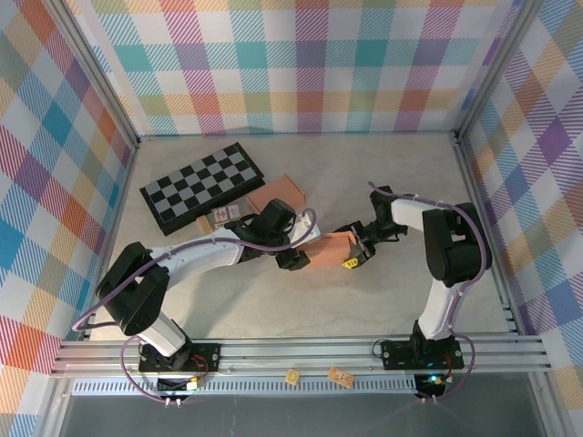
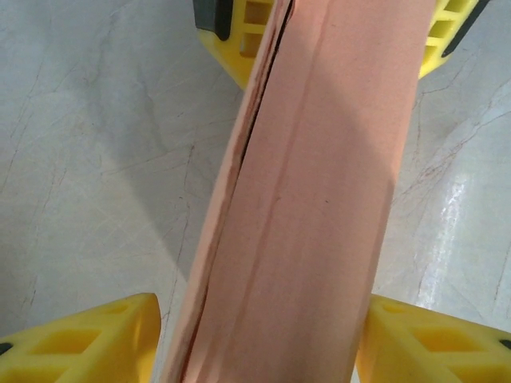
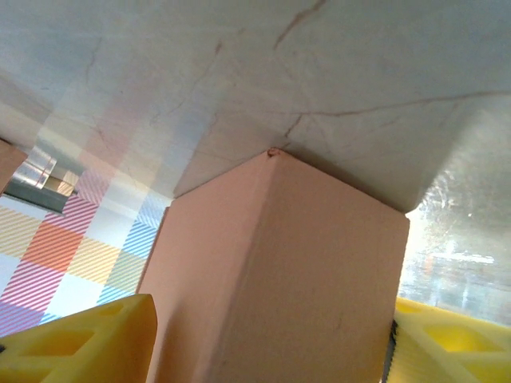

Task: Fold the paper box

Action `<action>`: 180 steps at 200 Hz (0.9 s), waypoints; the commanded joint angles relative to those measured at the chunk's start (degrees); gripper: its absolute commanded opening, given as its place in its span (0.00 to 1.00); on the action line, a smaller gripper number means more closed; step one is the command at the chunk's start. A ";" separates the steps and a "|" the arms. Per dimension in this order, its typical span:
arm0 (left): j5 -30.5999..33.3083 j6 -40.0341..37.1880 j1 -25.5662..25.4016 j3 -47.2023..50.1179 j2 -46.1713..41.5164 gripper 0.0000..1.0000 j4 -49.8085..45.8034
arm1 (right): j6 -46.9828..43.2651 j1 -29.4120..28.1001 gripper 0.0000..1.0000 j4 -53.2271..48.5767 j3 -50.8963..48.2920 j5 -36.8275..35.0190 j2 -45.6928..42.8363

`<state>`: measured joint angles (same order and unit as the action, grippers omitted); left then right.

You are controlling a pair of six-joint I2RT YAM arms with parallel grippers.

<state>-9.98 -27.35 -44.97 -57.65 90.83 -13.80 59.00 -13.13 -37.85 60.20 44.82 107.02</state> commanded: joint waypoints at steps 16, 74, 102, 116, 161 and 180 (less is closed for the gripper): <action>1.72 1.95 -0.56 -0.40 1.10 0.63 0.80 | -1.33 -0.59 0.69 -0.54 0.50 -5.32 2.04; 1.80 2.04 -0.39 -0.99 1.70 0.61 -1.60 | -2.64 -0.63 0.70 -1.01 1.36 -6.80 2.27; 1.45 2.03 -0.35 -1.45 2.59 0.60 -1.64 | -2.42 -0.58 0.70 -0.58 1.25 -7.12 2.49; 1.57 2.30 -0.36 -1.12 2.40 0.60 -1.36 | -2.18 -0.63 0.71 -0.31 0.98 -7.31 2.27; 2.01 2.80 -0.08 0.25 1.99 0.60 0.66 | -1.95 -0.67 0.72 -0.63 0.97 -8.41 1.81; 1.91 3.14 -0.03 0.46 1.78 0.59 0.90 | -2.15 -0.75 0.74 -1.13 1.05 -9.53 1.20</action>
<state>-8.21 -25.08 -44.97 -57.65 92.88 -13.37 57.36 -13.87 -37.93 61.41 39.35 107.44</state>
